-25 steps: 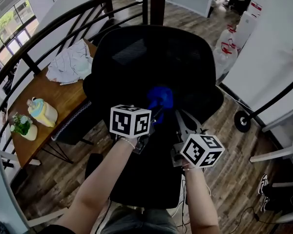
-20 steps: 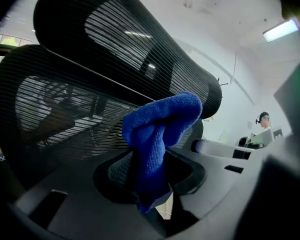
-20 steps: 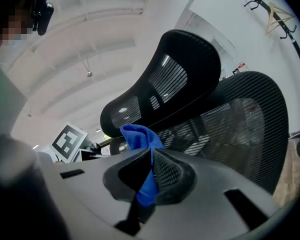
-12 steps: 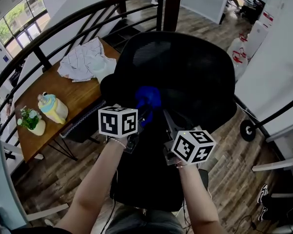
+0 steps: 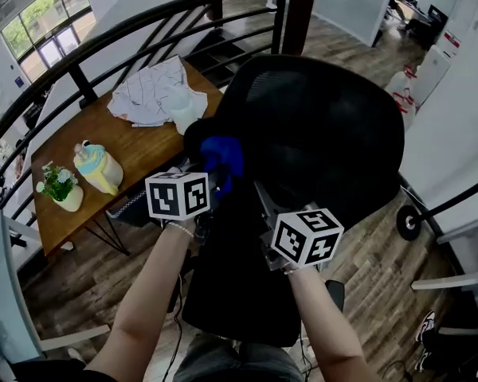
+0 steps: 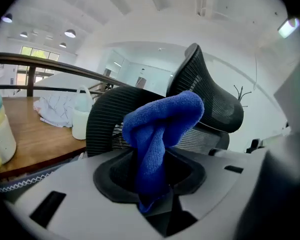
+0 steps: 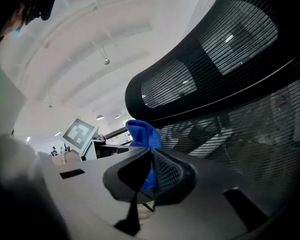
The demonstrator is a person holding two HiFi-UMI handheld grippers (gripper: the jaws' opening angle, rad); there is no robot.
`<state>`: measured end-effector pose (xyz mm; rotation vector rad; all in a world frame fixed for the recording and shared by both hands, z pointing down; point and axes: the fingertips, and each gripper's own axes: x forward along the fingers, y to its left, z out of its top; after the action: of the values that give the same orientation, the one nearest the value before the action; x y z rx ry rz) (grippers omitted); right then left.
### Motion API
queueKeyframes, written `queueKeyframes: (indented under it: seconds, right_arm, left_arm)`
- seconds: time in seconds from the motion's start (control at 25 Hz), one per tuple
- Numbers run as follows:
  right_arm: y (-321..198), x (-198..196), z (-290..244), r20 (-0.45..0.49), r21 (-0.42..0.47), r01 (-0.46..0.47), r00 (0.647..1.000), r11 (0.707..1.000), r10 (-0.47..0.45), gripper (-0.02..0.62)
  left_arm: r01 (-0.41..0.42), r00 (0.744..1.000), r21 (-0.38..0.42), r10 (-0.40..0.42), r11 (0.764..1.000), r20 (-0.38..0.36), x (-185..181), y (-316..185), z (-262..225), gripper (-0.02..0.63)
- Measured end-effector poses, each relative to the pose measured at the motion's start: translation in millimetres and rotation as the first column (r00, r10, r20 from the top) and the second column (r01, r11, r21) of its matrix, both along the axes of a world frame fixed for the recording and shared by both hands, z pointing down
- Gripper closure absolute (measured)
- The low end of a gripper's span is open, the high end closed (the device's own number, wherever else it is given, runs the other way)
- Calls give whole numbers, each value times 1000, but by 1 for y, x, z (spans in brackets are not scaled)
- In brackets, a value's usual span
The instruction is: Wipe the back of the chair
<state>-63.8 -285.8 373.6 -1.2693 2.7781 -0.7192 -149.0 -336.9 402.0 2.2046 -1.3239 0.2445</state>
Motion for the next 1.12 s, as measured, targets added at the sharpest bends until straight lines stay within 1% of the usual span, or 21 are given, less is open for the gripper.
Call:
queueKeyframes:
  seconds: [0.2, 0.28, 0.36, 0.48, 0.56, 0.64, 0.8, 0.92, 1.0, 1.12]
  right_arm:
    - [4, -11, 2, -2, -3, 18, 1000, 1000, -18, 563]
    - [7, -9, 3, -4, -7, 11, 1000, 1000, -11, 563]
    - [10, -3, 4, 1, -12, -6, 1000, 1000, 6, 563]
    - [15, 15, 12, 9, -35, -45, 999, 998, 45, 563]
    - [18, 31, 19, 9, -49, -77, 997, 996, 77, 563]
    - [24, 48, 25, 6, -59, -107, 994, 993, 108, 563]
    - [40, 82, 36, 24, -91, -152, 988, 984, 155, 563]
    - [53, 115, 40, 21, -98, -213, 976, 972, 216, 563]
    - [61, 139, 42, 28, -101, -266, 963, 959, 270, 563]
    - [73, 174, 47, 35, -106, -337, 939, 935, 342, 563]
  left_arm:
    - [34, 999, 5, -34, 999, -18, -12, 1, -4, 469]
    - [40, 999, 6, -40, 999, -24, -14, 4, -3, 469]
    - [29, 999, 6, -29, 1000, -28, -13, 9, -4, 469]
    - [-27, 999, 7, 27, 1000, -28, -2, 22, -3, 469]
    - [-88, 996, 22, 88, 996, -18, 9, 32, -5, 469]
    - [-154, 988, 41, 154, 987, -3, 24, 43, -7, 469]
    - [-256, 967, 43, 256, 966, -7, 69, 61, -2, 469]
    - [-329, 944, 27, 329, 944, -27, 111, 75, 6, 469]
    - [-401, 916, 15, 401, 916, -30, 142, 88, 12, 469]
    - [-506, 863, -13, 505, 863, -24, 187, 109, 28, 469]
